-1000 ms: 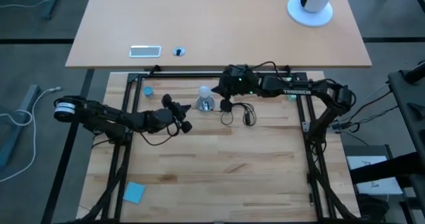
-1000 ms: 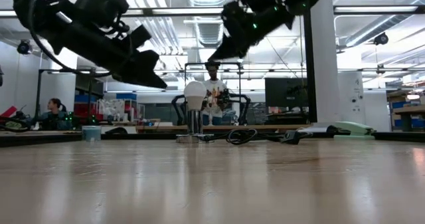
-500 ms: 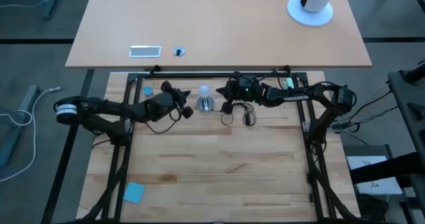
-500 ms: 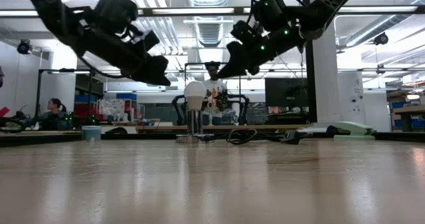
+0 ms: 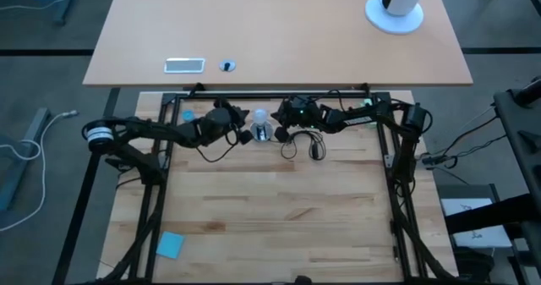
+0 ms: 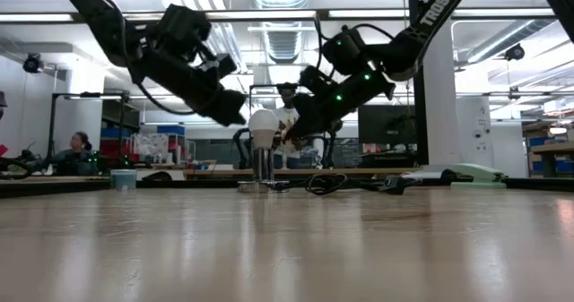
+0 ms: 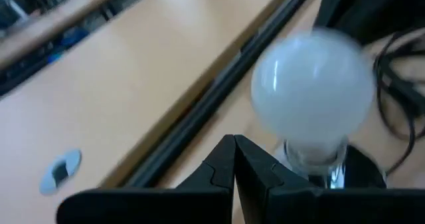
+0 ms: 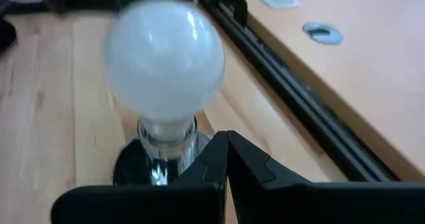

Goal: Screw lightbulb
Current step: Remove the lightbulb from the lamp

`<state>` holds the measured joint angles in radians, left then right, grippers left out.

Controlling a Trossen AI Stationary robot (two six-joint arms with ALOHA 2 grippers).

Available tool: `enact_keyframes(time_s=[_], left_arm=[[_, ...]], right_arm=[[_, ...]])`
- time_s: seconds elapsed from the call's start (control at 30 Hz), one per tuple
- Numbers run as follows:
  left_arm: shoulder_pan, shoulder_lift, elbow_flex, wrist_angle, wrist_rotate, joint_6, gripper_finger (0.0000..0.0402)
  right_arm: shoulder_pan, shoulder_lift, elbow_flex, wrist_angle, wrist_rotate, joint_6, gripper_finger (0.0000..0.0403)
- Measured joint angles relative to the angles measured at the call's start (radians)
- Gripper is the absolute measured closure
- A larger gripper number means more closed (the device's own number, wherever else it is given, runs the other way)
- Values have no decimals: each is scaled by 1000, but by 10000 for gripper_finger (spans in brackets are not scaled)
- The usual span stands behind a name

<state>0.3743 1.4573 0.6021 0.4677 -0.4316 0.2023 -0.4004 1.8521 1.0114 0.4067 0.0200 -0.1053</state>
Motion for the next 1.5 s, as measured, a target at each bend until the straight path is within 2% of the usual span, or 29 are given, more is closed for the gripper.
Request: enact_keyframes(time_s=[0.1,0.23,0.43,0.53,0.67,0.9,1.07,1.17,1.33,1.5], left_arm=[[1,7,-31,-3,-1,-52,401],[-3,3,-89,20,-3,-114,401],[-2,2,-107,131,0,-55,401],[3,2,-90,139,36,-5,401],[3,2,-59,144,76,57,401],[4,2,-54,130,136,54,401],[-5,1,-54,113,216,45,401],[-18,-6,-54,111,194,40,402],[-42,-20,-54,57,82,14,401],[-40,-11,-66,2,71,-38,401]], right_arm=[[-2,2,-2,-4,-10,1,401],[-9,2,-14,-3,-119,-12,401],[-8,-5,-10,47,-239,-11,401],[-7,-11,1,51,-292,-12,401],[-6,-11,12,46,-291,-25,401],[-8,-10,18,41,-274,-26,401],[-9,-10,17,12,-254,-28,401],[-9,-14,17,-7,-254,-31,401],[-9,-48,16,-116,-254,-62,401],[-12,-100,16,-212,-254,-100,401]])
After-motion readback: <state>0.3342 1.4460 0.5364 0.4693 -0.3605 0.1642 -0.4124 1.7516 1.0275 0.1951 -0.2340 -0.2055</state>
